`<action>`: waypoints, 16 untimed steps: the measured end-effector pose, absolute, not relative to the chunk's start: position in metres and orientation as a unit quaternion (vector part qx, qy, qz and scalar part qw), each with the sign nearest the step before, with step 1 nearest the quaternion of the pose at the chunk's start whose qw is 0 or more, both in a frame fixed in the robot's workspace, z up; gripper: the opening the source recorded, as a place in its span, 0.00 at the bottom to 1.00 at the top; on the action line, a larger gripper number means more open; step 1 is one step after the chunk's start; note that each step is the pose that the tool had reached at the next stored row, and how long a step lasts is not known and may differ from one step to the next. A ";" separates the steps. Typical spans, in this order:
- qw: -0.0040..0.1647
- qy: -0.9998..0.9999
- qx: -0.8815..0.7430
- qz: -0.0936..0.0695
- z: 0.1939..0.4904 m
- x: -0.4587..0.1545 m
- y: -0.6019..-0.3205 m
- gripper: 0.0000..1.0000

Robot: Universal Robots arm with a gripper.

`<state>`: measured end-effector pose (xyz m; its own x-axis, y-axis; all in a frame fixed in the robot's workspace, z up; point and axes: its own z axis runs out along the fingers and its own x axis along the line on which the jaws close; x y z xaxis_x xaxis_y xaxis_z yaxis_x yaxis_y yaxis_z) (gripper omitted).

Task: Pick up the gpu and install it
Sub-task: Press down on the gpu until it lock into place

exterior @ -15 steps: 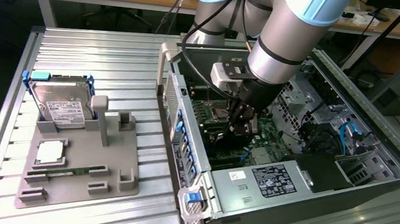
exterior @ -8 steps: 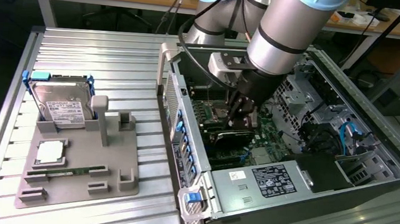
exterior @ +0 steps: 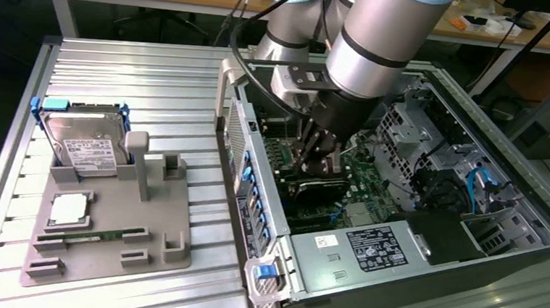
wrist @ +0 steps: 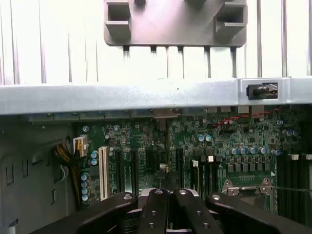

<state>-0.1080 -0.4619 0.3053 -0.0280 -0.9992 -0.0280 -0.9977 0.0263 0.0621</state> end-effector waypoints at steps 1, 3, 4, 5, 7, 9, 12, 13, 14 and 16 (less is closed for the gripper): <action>0.012 -0.716 0.697 -0.033 0.306 -0.110 -0.462 0.11; 0.013 -0.716 0.697 -0.034 0.306 -0.116 -0.462 0.11; 0.013 -0.716 0.697 -0.034 0.306 -0.119 -0.462 0.11; 0.014 -0.716 0.697 -0.034 0.306 -0.121 -0.462 0.11; 0.015 -0.716 0.697 -0.035 0.306 -0.126 -0.462 0.11; 0.015 -0.716 0.697 -0.035 0.306 -0.132 -0.462 0.11; 0.016 -0.716 0.697 -0.037 0.306 -0.139 -0.462 0.11; 0.017 -0.716 0.697 -0.037 0.307 -0.141 -0.462 0.11; 0.017 -0.716 0.697 -0.037 0.308 -0.143 -0.462 0.11; 0.017 -0.716 0.697 -0.037 0.309 -0.143 -0.462 0.11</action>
